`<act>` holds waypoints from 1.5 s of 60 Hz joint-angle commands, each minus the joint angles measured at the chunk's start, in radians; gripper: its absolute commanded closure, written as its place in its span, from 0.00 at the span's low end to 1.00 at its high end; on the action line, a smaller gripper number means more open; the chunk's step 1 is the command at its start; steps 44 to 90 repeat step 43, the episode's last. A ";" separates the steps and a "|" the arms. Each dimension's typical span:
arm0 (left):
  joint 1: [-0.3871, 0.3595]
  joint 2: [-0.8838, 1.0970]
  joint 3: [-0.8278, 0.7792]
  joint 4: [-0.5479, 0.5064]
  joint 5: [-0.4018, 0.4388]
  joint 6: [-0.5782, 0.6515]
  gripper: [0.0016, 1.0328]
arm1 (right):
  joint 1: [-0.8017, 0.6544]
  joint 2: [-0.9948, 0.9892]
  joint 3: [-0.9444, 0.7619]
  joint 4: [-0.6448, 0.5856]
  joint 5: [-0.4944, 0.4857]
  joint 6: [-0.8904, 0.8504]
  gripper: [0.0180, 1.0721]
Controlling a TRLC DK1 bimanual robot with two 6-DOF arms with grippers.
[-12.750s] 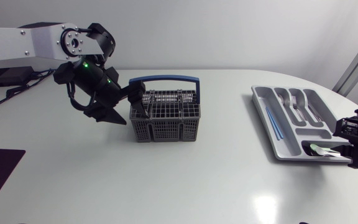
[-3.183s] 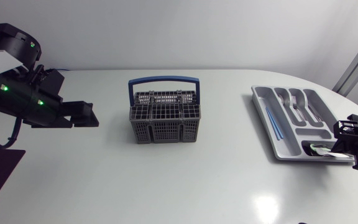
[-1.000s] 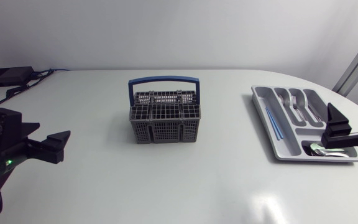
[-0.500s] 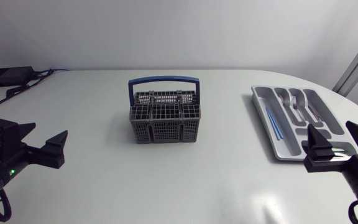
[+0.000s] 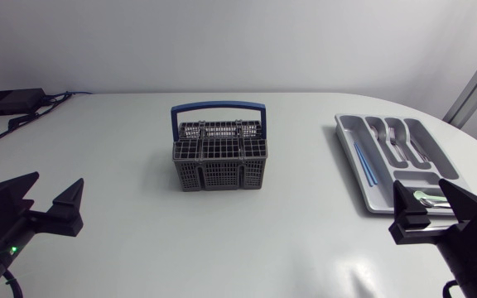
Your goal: Unload the cutlery basket into the drawer organizer.
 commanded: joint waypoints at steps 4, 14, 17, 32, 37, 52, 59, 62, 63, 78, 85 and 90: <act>-0.013 -0.073 -0.057 0.019 -0.007 -0.057 0.04 | 0.007 -0.005 -0.017 -0.003 0.005 0.029 0.04; -0.023 -0.163 -0.101 0.021 -0.013 -0.109 0.04 | 0.007 -0.005 -0.017 -0.003 0.005 0.029 0.04; -0.027 -0.190 -0.114 0.022 -0.014 -0.124 0.04 | 0.007 -0.005 -0.017 -0.003 0.005 0.029 0.04; -0.038 -0.282 -0.160 0.024 -0.020 -0.177 0.06 | 0.007 -0.005 -0.017 -0.003 0.005 0.029 0.04; -0.038 -0.282 -0.160 0.024 -0.020 -0.177 0.07 | 0.007 -0.005 -0.017 -0.003 0.005 0.029 0.04; -0.038 -0.282 -0.160 0.024 -0.020 -0.177 0.07 | 0.007 -0.005 -0.017 -0.003 0.005 0.029 0.04; -0.038 -0.282 -0.160 0.024 -0.020 -0.177 0.07 | 0.007 -0.005 -0.017 -0.003 0.005 0.029 0.04; -0.038 -0.282 -0.160 0.024 -0.020 -0.177 0.07 | 0.007 -0.005 -0.017 -0.003 0.005 0.029 0.04; -0.038 -0.282 -0.160 0.024 -0.020 -0.177 0.07 | 0.007 -0.005 -0.017 -0.003 0.005 0.029 0.04; -0.038 -0.282 -0.160 0.024 -0.020 -0.177 0.07 | 0.007 -0.005 -0.017 -0.003 0.005 0.029 0.04; -0.038 -0.282 -0.160 0.024 -0.020 -0.177 0.07 | 0.007 -0.005 -0.017 -0.003 0.005 0.029 0.04; -0.038 -0.282 -0.160 0.024 -0.020 -0.177 0.07 | 0.007 -0.005 -0.017 -0.003 0.005 0.029 0.04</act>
